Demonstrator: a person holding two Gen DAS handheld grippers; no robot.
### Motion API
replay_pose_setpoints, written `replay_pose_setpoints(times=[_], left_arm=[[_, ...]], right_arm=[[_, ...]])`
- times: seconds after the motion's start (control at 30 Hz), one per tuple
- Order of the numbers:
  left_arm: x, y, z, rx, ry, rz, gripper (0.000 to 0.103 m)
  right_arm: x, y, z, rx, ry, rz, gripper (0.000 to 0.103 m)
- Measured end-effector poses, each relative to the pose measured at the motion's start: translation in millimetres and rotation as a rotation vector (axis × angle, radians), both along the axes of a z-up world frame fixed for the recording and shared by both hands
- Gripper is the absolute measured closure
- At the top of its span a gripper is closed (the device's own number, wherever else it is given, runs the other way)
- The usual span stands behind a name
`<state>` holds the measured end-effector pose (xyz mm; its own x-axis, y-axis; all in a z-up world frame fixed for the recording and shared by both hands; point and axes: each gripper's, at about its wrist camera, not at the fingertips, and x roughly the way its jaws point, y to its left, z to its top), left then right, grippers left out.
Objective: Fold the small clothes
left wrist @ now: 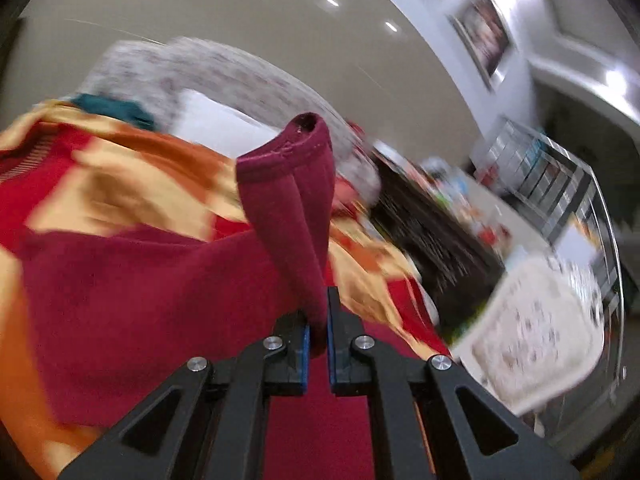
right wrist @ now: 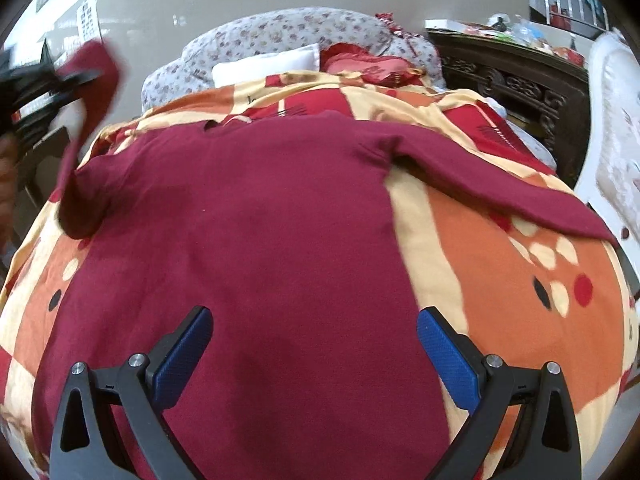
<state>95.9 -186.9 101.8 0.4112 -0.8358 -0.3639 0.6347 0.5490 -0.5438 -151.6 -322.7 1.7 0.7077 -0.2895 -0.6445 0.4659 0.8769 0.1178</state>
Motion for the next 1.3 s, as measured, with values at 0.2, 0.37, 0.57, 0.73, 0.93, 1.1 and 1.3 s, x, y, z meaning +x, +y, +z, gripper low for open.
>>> replay_pose_setpoints(times=[0.2, 0.37, 0.57, 0.73, 0.93, 1.1, 1.3], left_arm=[[-45.9, -100.7, -40.1, 0.098, 0.022, -0.176, 0.097], [-44.7, -129.6, -65.1, 0.175, 0.088, -0.221, 0.091], [-38.8, -100.9, -59.5, 0.174, 0.11, -0.24, 0.04], [-7.3, -32.6, -50.7, 0.228, 0.011, -0.028, 0.036], [61.2, 11.7, -113.2, 0.513, 0.167, 0.217, 0.1], [73.7, 39.5, -124.0, 0.455, 0.196, 0.225, 0.1], [55.6, 43.6, -129.6, 0.432, 0.1, 0.233, 0.1]], right_arm=[[1.2, -0.9, -9.7, -0.009, -0.005, -0.025, 0.0], [5.4, 13.2, -11.8, -0.09, 0.009, -0.002, 0.0], [0.3, 4.8, -10.7, -0.047, -0.028, -0.007, 0.0], [-2.1, -0.8, -10.4, -0.027, -0.044, -0.018, 0.0], [0.3, 5.6, -11.9, -0.054, -0.026, -0.009, 0.0], [-4.4, 4.3, -12.3, -0.031, -0.032, -0.001, 0.0], [-13.7, -55.5, 59.1, -0.07, -0.113, -0.076, 0.0]])
